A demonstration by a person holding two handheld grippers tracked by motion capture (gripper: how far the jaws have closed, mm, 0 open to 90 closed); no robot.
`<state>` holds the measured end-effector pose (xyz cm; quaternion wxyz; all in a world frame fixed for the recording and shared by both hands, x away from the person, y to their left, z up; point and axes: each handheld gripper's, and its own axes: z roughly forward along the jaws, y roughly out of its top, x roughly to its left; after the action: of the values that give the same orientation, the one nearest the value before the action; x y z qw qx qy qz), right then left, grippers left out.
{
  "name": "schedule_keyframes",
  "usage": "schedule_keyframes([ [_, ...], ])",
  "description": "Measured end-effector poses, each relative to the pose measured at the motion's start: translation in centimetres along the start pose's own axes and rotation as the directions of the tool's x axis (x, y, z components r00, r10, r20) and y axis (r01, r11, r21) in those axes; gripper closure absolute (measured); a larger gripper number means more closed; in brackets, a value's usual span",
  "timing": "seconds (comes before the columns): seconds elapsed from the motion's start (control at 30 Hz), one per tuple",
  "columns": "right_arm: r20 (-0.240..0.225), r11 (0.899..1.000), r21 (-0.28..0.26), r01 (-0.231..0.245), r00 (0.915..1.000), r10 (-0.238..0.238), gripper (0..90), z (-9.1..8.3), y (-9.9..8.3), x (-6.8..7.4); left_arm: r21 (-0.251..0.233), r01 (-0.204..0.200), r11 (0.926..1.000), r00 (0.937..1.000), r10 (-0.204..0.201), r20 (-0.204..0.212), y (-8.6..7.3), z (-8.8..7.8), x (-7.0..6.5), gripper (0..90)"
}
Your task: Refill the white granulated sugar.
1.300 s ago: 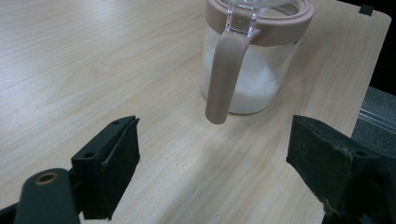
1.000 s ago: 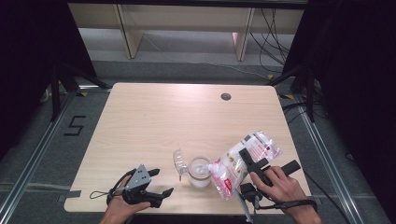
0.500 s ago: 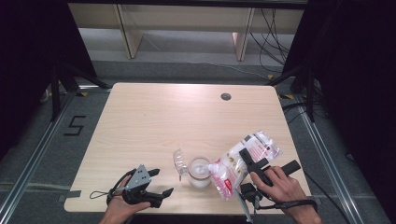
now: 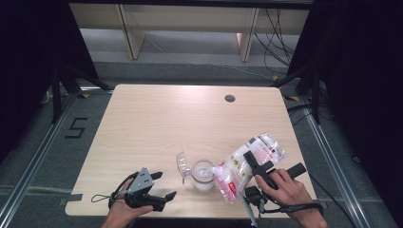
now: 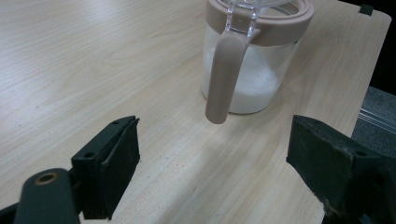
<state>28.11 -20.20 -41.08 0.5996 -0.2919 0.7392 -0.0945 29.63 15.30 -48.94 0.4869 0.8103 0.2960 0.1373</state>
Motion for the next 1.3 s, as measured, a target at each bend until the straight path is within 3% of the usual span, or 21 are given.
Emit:
schedule_keyframes([
  [1.3,-0.002,1.000,0.002,0.002,1.0000,-0.002,65.0,-0.04,-0.13,-0.06,0.002,-0.002,1.0000,1.0000,0.002,0.000,0.00,-0.02,0.01,16.5],
])
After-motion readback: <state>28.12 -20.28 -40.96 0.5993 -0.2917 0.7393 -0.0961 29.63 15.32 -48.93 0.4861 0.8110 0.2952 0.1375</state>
